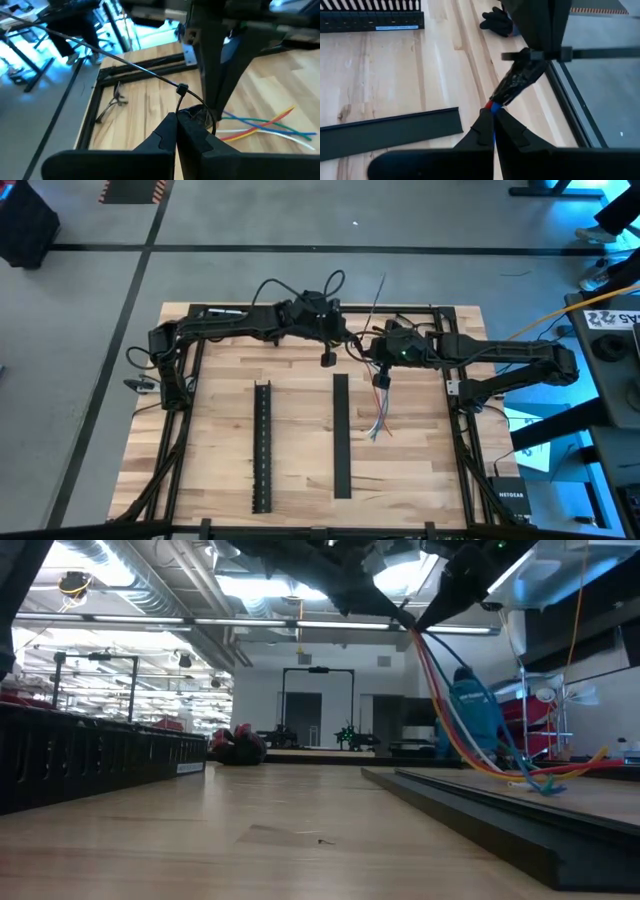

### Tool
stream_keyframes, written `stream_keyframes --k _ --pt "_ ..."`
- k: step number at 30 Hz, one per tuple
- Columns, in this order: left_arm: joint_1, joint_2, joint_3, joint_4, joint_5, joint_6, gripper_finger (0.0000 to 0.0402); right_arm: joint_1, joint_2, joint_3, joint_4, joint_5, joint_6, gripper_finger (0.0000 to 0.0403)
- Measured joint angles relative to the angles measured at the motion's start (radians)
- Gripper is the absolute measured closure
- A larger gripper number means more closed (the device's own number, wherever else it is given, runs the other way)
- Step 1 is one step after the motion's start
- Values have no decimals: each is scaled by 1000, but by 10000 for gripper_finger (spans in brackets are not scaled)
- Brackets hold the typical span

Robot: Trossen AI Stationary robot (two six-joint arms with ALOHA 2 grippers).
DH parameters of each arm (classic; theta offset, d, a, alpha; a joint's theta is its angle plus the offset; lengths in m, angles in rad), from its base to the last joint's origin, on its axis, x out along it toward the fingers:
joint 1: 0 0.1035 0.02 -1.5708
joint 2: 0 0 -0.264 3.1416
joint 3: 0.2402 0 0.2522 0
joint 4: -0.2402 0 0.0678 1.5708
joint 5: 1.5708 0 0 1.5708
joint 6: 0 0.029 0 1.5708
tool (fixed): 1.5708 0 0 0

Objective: Ziptie cables
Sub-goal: Insert the cable wires into the black zip tie

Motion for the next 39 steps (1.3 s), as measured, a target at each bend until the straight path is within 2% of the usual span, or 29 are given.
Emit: stream_keyframes --k 5,9,13,19,22,24,26,29,39 --pt "22 1 -2 -8 -21 -23 401 0 0 0 16 7 -1 403" --pt "20 0 -2 -6 -98 1 401 -1 0 0 27 17 -25 403" --pt "4 -2 -2 -2 -97 2 401 -1 0 0 42 19 -31 403" --pt "2 -5 -1 4 110 8 402 1 13 -2 34 39 -66 403" --pt "-2 -7 -2 -29 212 -6 402 -3 20 0 63 146 -56 403" --pt "-8 5 -5 -47 226 -7 401 -3 20 3 70 208 -49 403" --pt "-13 6 -8 -45 184 -1 402 -3 25 2 101 194 -52 403" --pt "-12 -4 -2 -33 65 24 401 -2 24 2 153 125 -58 403" --pt "1 -131 0 -43 -78 38 401 -2 24 1 19 104 9 403"
